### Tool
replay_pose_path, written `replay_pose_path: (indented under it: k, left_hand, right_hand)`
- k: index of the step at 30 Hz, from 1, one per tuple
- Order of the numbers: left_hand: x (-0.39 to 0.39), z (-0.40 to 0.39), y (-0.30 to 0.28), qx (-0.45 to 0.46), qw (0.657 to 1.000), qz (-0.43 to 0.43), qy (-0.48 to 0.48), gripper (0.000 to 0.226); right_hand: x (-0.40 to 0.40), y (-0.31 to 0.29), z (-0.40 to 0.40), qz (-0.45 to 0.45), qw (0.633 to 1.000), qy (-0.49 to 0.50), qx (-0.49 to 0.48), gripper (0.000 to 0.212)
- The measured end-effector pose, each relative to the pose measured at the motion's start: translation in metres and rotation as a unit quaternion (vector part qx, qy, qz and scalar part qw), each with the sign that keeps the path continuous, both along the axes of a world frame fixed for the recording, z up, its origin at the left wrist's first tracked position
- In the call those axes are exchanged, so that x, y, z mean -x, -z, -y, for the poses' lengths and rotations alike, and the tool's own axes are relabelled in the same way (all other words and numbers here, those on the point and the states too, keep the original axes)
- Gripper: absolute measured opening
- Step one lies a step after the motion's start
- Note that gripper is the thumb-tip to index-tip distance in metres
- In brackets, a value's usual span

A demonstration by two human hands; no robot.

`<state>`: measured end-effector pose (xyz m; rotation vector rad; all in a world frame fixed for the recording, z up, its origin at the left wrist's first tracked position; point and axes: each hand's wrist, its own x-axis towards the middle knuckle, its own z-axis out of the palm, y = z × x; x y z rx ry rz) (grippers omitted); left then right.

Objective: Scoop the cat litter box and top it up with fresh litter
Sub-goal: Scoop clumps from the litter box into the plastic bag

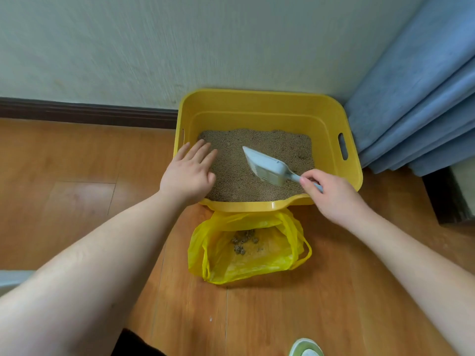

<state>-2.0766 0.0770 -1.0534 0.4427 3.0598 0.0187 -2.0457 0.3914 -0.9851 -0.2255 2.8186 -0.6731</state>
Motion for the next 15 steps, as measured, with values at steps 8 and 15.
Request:
replay_pose_path:
  k: [8, 15]
  left_hand:
    - [0.003, -0.001, 0.002, -0.006, 0.998, 0.012, 0.053, 0.072]
    - [0.003, 0.000, 0.000, -0.018, 0.999, 0.010, 0.047, 0.069]
  right_hand:
    - [0.039, -0.013, 0.007, 0.154, 0.908, 0.012, -0.390, 0.013]
    - [0.047, 0.004, 0.038, 0.178, 0.888, -0.010, -0.424, 0.027]
